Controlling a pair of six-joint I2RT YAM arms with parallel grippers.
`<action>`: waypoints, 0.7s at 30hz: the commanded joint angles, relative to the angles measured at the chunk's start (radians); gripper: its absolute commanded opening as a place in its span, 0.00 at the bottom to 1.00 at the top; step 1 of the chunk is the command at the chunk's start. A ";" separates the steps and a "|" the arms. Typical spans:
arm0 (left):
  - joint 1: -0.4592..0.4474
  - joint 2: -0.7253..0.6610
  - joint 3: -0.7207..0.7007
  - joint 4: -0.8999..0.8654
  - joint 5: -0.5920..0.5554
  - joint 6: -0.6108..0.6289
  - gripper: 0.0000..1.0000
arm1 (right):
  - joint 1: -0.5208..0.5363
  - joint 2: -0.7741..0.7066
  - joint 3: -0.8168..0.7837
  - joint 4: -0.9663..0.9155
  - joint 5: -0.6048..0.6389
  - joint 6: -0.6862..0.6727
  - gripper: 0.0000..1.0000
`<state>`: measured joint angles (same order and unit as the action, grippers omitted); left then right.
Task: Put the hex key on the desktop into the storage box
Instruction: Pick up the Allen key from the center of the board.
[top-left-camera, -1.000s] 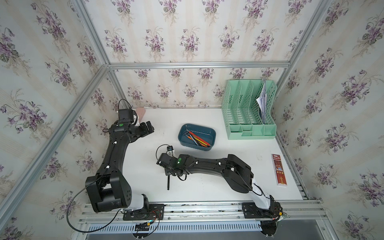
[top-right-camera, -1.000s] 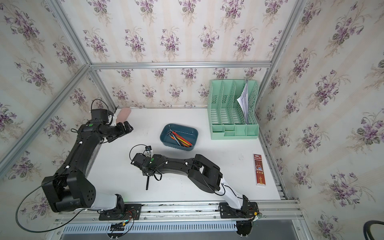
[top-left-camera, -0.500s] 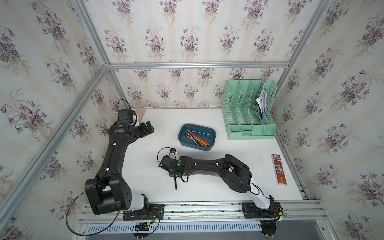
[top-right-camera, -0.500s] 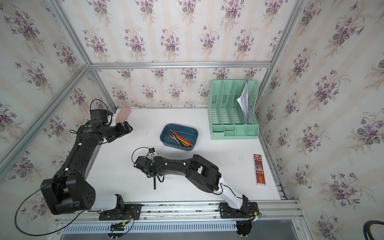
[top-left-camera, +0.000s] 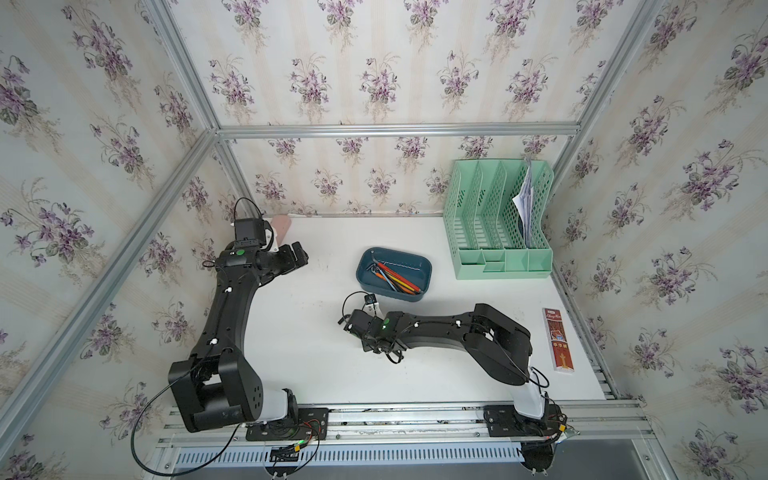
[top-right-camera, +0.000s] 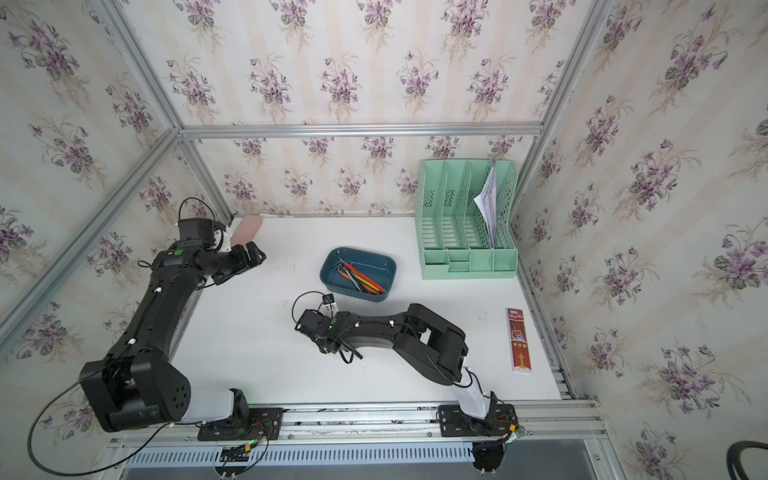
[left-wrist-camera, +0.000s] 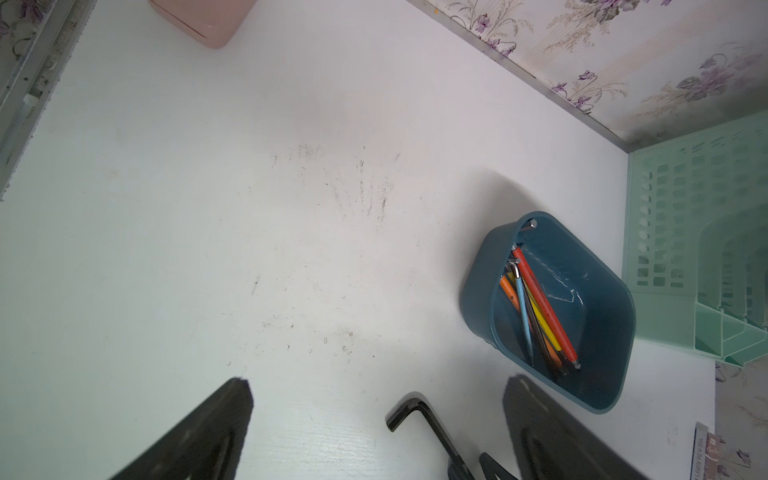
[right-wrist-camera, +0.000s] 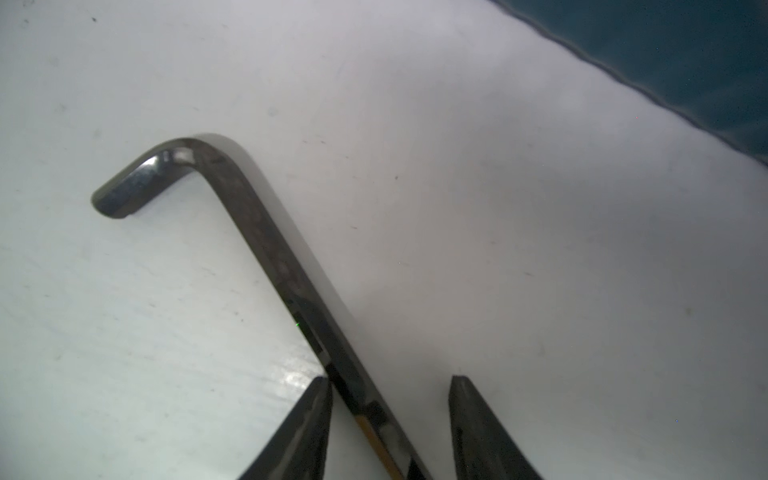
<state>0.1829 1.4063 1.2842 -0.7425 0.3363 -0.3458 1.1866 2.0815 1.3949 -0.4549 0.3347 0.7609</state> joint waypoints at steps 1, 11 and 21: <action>0.002 0.002 0.009 0.004 0.017 0.013 0.99 | -0.004 0.046 0.029 -0.080 -0.089 -0.065 0.49; 0.002 0.001 0.006 0.006 0.012 0.017 0.99 | -0.003 0.134 0.004 -0.071 -0.095 -0.062 0.37; 0.001 0.002 0.007 0.006 0.012 0.016 0.99 | -0.010 0.118 -0.076 -0.029 -0.071 -0.051 0.00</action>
<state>0.1829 1.4067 1.2869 -0.7425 0.3447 -0.3431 1.1828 2.1525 1.3529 -0.1806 0.4252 0.7094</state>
